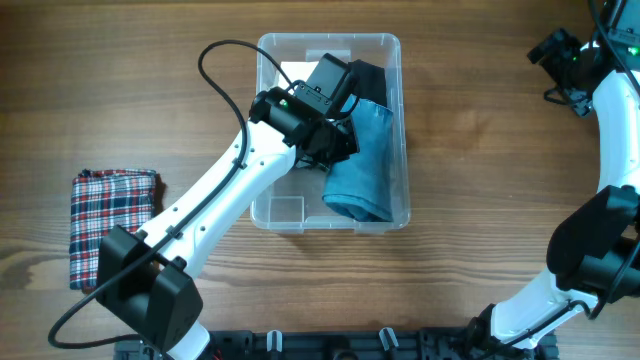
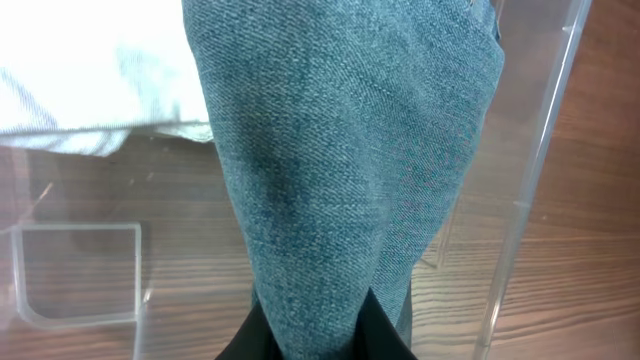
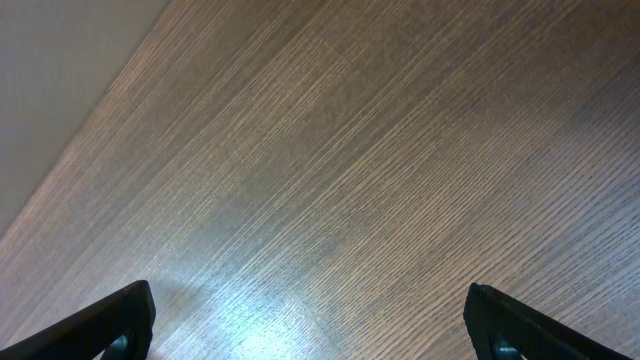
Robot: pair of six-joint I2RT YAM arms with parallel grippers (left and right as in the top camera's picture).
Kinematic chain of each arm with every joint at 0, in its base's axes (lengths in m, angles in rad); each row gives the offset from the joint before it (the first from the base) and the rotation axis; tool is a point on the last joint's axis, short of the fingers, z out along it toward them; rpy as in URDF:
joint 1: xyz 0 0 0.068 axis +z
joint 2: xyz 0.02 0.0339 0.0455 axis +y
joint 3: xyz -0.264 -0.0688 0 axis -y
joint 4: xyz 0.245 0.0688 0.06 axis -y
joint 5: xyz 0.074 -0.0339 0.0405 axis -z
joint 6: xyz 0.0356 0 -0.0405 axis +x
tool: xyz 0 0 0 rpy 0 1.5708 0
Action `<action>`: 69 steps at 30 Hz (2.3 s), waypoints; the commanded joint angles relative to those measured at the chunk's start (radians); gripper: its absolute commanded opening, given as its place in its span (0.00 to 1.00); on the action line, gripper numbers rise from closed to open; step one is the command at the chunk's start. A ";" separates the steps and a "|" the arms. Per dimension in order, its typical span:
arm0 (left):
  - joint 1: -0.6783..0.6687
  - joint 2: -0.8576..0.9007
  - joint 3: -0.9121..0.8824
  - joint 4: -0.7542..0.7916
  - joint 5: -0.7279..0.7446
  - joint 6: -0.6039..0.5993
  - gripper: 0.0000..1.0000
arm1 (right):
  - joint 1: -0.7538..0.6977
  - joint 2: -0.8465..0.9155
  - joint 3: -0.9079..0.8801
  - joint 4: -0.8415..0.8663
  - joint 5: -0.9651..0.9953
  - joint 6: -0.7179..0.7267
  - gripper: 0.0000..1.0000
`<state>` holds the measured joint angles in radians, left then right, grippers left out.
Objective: Pack container
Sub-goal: 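Lower the blue denim into the bin on top of the garments, then release the denim and withdraw the left gripper toward the plaid cloth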
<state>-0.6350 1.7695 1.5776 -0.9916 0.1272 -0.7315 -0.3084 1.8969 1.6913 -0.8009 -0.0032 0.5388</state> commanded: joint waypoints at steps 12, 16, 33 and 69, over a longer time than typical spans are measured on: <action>-0.013 -0.052 0.007 0.104 0.032 0.073 0.05 | 0.004 0.007 0.002 0.000 -0.005 0.014 1.00; -0.008 -0.128 0.007 0.171 0.031 0.074 0.05 | 0.004 0.007 0.002 0.000 -0.005 0.014 1.00; 0.179 -0.169 0.006 0.335 0.027 0.074 0.04 | 0.004 0.007 0.002 0.000 -0.005 0.014 1.00; 0.404 -0.061 0.006 0.479 -0.093 0.388 1.00 | 0.004 0.007 0.002 0.000 -0.005 0.014 1.00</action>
<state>-0.2909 1.8156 1.5700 -0.4679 0.0757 -0.4057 -0.3084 1.8969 1.6913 -0.8009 -0.0032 0.5388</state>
